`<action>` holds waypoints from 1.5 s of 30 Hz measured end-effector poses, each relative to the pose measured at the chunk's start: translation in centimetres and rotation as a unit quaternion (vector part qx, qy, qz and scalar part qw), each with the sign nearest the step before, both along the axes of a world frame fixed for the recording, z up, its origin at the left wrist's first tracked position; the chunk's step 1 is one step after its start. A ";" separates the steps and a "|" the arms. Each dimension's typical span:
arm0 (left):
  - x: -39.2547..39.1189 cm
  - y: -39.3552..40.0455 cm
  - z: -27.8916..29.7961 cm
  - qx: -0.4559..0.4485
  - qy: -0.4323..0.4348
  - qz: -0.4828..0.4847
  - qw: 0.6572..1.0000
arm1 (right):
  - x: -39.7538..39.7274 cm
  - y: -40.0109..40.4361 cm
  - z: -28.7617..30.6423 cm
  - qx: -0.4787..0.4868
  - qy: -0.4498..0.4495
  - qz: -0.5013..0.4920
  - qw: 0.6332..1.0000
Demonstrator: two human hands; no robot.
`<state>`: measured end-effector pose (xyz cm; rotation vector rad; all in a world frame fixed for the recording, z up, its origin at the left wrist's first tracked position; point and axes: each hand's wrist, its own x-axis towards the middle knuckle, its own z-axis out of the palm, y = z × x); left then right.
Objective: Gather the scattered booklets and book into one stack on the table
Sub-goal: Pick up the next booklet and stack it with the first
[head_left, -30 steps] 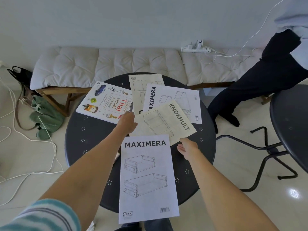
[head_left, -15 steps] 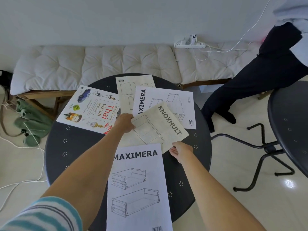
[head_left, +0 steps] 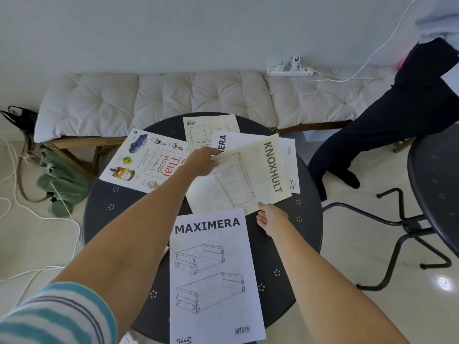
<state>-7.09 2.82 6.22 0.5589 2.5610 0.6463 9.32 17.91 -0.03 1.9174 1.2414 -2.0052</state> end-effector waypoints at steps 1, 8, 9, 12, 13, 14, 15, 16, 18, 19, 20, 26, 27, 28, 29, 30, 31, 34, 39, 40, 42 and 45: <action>0.1 -0.2 0.6 0.012 -0.001 -0.002 1.000 | -0.1 -0.1 0.3 0.000 0.008 0.001 1.000; 0.7 -1.2 4.3 0.081 -0.024 0.005 0.996 | -1.3 -0.2 2.9 -0.084 0.179 0.046 0.979; 0.7 -1.4 4.7 0.091 -0.028 0.009 0.995 | -1.6 -0.2 3.4 -0.087 0.189 0.048 0.977; 0.8 -2.3 6.1 0.136 -0.052 0.018 0.989 | -2.5 -0.3 4.5 -0.083 0.208 0.054 0.973; 0.8 -2.5 6.6 0.159 -0.061 0.013 0.985 | -2.8 -0.4 4.9 -0.083 0.217 0.055 0.971; 1.0 -2.8 7.2 0.183 -0.069 0.005 0.981 | -3.0 -0.5 5.2 -0.085 0.228 0.057 0.968; 1.3 -3.1 7.8 0.203 -0.076 -0.004 0.976 | -3.1 -0.8 5.4 -0.091 0.241 0.062 0.964; 1.5 -3.4 8.4 0.219 -0.084 -0.013 0.972 | -3.1 -1.0 5.7 -0.096 0.253 0.065 0.960; 1.9 -4.1 9.4 0.241 -0.098 -0.023 0.965 | -3.1 -1.6 6.1 -0.097 0.265 0.064 0.957; 2.1 -4.5 9.7 0.248 -0.102 -0.022 0.963 | -2.9 -1.9 6.2 -0.094 0.264 0.056 0.958; 2.2 -5.0 9.9 0.254 -0.105 -0.018 0.961 | -2.7 -2.3 6.3 -0.092 0.261 0.046 0.960; 4.1 -8.6 8.7 0.269 -0.129 0.064 0.952 | -0.6 -3.9 6.3 -0.056 0.247 0.056 0.966; 4.6 -9.4 8.2 0.269 -0.147 0.088 0.948 | -0.2 -4.1 6.2 -0.032 0.241 0.068 0.968; 5.1 -10.1 7.5 0.267 -0.171 0.111 0.942 | 0.3 -4.2 6.0 -0.005 0.230 0.083 0.970; 5.7 -10.8 6.8 0.265 -0.197 0.129 0.935 | 0.6 -4.1 5.8 0.026 0.212 0.099 0.972; 6.3 -11.4 6.0 0.263 -0.220 0.142 0.928 | 1.0 -4.2 5.6 0.060 0.190 0.116 0.973; 7.0 -12.0 5.3 0.264 -0.242 0.155 0.921 | 1.4 -4.1 5.4 0.095 0.164 0.133 0.973; 9.4 -12.8 3.1 0.278 -0.293 0.228 0.886 | 2.5 -4.4 4.6 0.181 0.120 0.186 0.958; 13.4 -13.7 -1.4 0.236 -0.279 0.279 0.888 | 4.9 -5.1 2.8 0.255 0.075 0.276 0.924; 14.1 -13.8 -2.2 0.223 -0.275 0.289 0.889 | 5.3 -5.3 2.4 0.263 0.064 0.287 0.919; 15.6 -14.1 -3.6 0.206 -0.280 0.312 0.884 | 6.4 -5.7 1.6 0.274 0.043 0.302 0.912; 17.7 -14.3 -5.5 0.168 -0.287 0.322 0.886 | 8.3 -6.4 0.6 0.276 0.017 0.313 0.908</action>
